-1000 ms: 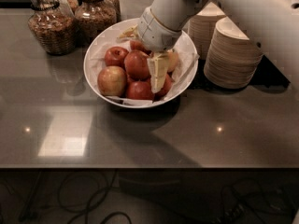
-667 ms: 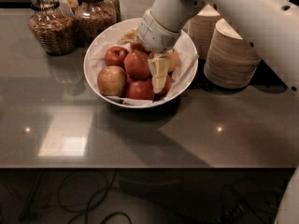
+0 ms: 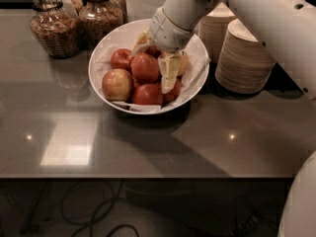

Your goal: Pick apple from white bowl

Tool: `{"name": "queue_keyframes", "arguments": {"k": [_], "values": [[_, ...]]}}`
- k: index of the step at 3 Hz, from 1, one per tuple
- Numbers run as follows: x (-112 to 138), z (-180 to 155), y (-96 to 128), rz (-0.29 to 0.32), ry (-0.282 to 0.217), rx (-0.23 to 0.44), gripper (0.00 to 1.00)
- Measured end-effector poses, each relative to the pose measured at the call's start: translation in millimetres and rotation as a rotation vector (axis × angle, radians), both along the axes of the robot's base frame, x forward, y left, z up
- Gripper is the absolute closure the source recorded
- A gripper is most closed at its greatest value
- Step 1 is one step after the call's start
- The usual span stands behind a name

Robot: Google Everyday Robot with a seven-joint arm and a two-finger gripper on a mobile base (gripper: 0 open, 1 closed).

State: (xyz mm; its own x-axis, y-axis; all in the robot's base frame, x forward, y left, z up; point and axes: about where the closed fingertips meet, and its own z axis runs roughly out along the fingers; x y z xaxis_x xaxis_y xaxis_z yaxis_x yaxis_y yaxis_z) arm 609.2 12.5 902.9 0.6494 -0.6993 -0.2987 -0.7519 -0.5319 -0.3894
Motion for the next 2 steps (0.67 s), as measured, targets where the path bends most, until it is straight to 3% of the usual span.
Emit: {"name": "queue_keyframes", "arguments": {"k": [2], "values": [[0.0, 0.0, 0.0, 0.0, 0.0, 0.0, 0.88]]}}
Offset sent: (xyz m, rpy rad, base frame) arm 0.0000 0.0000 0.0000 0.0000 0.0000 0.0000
